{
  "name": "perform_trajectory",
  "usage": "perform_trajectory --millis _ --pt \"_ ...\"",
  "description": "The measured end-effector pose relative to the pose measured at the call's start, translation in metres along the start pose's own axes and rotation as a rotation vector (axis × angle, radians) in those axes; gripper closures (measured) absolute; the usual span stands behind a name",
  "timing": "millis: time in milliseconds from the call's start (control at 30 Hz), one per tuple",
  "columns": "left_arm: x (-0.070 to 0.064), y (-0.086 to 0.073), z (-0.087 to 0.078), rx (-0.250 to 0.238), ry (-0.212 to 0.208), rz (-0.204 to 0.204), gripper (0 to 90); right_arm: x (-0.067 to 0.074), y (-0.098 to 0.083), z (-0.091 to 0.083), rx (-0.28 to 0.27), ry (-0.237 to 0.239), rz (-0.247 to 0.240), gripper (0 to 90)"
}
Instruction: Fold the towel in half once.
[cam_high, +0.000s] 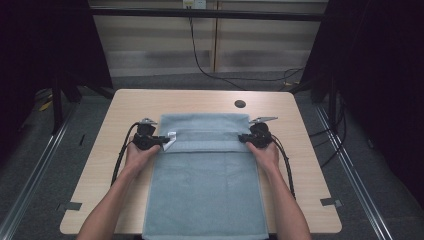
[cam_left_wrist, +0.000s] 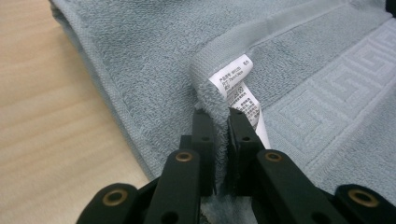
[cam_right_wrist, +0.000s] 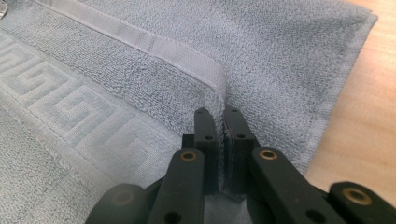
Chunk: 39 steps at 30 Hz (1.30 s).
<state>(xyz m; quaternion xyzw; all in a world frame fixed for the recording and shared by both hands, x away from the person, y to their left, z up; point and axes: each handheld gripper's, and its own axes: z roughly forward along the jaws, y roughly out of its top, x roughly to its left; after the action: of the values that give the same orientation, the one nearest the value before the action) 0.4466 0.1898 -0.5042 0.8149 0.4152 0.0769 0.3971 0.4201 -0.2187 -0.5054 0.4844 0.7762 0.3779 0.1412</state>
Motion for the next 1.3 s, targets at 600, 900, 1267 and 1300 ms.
perform_trajectory --millis 600,900,1267,1300 --pt "-0.005 0.032 -0.05 -0.199 -0.063 -0.025 83.8 0.002 0.039 -0.047 -0.159 0.009 -0.006 86.6" --pt "-0.023 0.069 -0.11 -0.364 -0.08 0.044 83.7 0.02 0.08 -0.11 -0.309 0.037 -0.07 86.7" --pt "-0.051 0.065 -0.168 -0.45 -0.142 0.126 84.0 0.044 0.083 -0.164 -0.379 0.08 -0.156 86.6" --pt "-0.054 0.062 -0.171 -0.462 -0.156 0.12 83.9 0.047 0.08 -0.168 -0.378 0.08 -0.166 86.6"
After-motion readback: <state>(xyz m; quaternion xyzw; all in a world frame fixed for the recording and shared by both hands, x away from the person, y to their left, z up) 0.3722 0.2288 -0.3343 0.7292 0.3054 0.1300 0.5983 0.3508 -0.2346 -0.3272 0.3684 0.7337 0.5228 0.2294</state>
